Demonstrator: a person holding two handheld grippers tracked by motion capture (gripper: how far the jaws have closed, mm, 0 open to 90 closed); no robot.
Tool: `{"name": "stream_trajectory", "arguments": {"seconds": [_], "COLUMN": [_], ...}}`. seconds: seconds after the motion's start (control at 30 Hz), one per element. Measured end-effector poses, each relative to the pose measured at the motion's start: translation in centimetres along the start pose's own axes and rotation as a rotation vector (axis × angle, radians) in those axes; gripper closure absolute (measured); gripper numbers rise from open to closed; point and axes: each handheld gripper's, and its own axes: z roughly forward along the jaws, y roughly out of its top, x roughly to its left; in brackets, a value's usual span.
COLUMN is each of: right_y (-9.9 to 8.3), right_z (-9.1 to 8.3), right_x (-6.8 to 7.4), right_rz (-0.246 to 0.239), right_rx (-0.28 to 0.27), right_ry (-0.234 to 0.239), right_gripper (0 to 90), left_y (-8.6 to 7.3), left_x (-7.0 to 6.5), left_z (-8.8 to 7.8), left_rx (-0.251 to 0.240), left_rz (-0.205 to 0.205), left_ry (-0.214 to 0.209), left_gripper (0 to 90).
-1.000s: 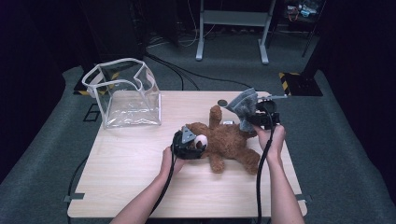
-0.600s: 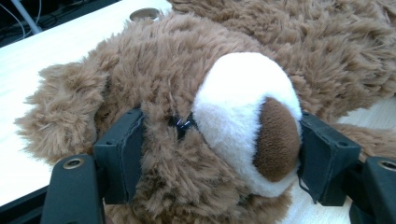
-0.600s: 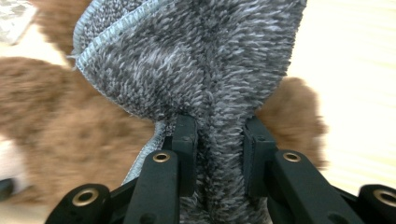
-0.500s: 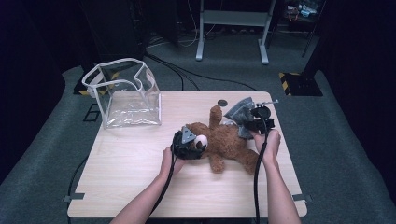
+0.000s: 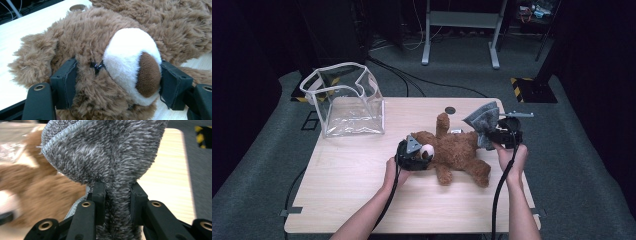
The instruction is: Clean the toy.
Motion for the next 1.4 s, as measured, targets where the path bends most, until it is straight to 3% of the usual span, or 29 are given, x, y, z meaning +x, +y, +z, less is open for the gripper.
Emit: {"name": "stream_trajectory", "arguments": {"seconds": [0.13,0.23,0.37,0.47,0.6,0.67,0.77,0.87,1.07,1.13,1.23,1.4], "right_y": [-0.9,-1.7,-2.4,-2.5,-2.5,-2.5,-2.4,-2.3,-2.4,-2.6,-3.0,-3.7], "right_z": [0.2,1.5,3.1,3.6,3.4,2.7,1.5,0.9,2.0,2.8,3.7,4.9], "right_x": [2.3,2.9,1.7,-0.6,-2.3,-2.9,-2.8,-1.9,1.3,1.9,1.7,-0.9], "right_rz": [-0.080,-0.074,-0.065,0.000,0.035,0.057,0.064,0.039,-0.031,-0.045,-0.045,0.006], "right_rx": [0.026,0.067,0.093,0.108,0.117,0.093,0.052,0.031,0.050,0.076,0.105,0.144], "right_ry": [0.057,0.053,-0.017,-0.061,-0.108,-0.104,-0.072,-0.032,0.053,0.049,0.026,-0.055], "right_gripper": [71.2,71.3,71.4,71.2,71.1,71.0,71.0,71.0,70.9,71.0,71.0,71.0], "left_y": [0.0,0.0,0.0,0.0,0.0,0.0,0.0,0.0,0.0,0.0,0.0,0.0], "left_x": [0.0,0.0,0.0,0.0,0.0,0.0,0.0,0.0,0.0,0.1,0.1,0.1], "left_z": [0.0,0.0,0.0,0.0,0.0,0.0,0.0,0.0,0.0,0.0,0.0,0.0], "left_rx": [0.004,0.005,0.001,0.001,0.001,0.002,0.001,0.002,0.005,0.005,0.004,0.004], "left_rz": [0.004,0.004,0.001,0.003,-0.001,0.000,0.000,0.004,0.006,0.007,0.008,0.006], "left_ry": [0.002,0.001,-0.004,-0.004,-0.005,-0.005,-0.004,-0.002,-0.003,-0.004,-0.005,-0.006], "left_gripper": [26.0,26.0,26.0,26.1,26.0,26.0,26.0,26.0,26.0,26.0,26.0,26.0]}}
